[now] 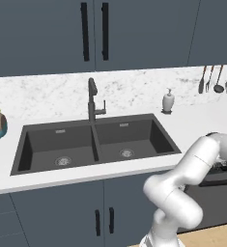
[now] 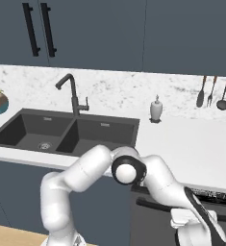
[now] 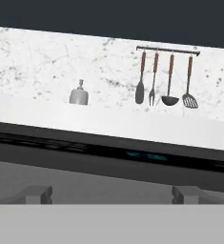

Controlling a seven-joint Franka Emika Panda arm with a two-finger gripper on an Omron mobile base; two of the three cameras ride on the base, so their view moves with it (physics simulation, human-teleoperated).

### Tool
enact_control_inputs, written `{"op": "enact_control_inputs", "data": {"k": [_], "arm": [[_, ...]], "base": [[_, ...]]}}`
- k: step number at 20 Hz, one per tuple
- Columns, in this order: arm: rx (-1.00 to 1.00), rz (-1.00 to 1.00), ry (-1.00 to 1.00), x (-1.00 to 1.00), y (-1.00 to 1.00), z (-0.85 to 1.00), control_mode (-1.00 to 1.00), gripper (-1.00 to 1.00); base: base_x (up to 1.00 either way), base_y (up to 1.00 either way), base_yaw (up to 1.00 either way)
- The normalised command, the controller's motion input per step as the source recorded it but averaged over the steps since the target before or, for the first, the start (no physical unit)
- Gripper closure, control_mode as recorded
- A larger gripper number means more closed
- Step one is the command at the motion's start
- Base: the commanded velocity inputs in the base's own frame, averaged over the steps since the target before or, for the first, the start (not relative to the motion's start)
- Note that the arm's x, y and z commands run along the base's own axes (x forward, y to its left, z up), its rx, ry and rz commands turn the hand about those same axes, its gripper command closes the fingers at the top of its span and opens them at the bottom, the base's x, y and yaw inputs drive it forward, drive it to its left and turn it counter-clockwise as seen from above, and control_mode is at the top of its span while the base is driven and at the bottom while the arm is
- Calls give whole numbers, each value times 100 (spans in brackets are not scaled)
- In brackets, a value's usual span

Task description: Pick up the cup and bowl from the counter, place them in the dishwasher, and close the dishwasher door.

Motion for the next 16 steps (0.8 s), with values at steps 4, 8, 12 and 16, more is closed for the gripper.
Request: {"op": "enact_control_inputs", "data": {"k": [4,8,12,16], "arm": [[2,11,0,100,5,23,-100,-100],[4,13,0,100,1,20,-100,-100],[0,12,0,100,0,11,-100,-100],[0,8,0,95,0,3,-100,-100]], "base": [[0,0,0],[0,0,0],[0,0,0],[0,0,0]]}}
